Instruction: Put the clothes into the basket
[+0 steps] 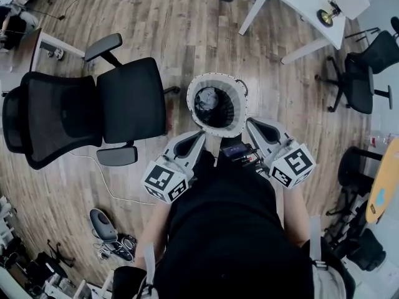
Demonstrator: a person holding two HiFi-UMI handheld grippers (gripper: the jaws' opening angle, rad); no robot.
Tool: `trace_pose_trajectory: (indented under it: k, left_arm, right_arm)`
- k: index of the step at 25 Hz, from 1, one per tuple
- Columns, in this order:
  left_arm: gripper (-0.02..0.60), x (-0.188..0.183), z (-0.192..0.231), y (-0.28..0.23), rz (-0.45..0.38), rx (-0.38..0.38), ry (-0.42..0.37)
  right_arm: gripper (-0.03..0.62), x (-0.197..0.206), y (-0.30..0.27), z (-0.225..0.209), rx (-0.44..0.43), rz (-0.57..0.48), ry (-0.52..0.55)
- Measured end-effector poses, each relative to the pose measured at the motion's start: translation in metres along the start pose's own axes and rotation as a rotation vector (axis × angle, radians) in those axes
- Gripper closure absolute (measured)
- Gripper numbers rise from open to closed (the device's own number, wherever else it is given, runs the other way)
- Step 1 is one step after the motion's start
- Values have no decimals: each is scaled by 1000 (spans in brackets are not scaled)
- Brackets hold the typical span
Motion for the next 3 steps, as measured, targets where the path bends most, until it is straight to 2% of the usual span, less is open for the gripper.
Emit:
trace_pose_trajectory:
  k: [3]
  left_arm:
    - [571, -1, 1, -11, -3, -1, 3]
  right_arm:
    - [579, 0, -1, -8, -7, 7, 13]
Point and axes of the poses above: the fingertips, and each gripper's own axes: y backward along the fingers, z to its left, x out of its underside, the point moved 1 cm from there along y, backward along the fingers, and after that the axes turned 6 degrees about -z, right-handed, at the moved point
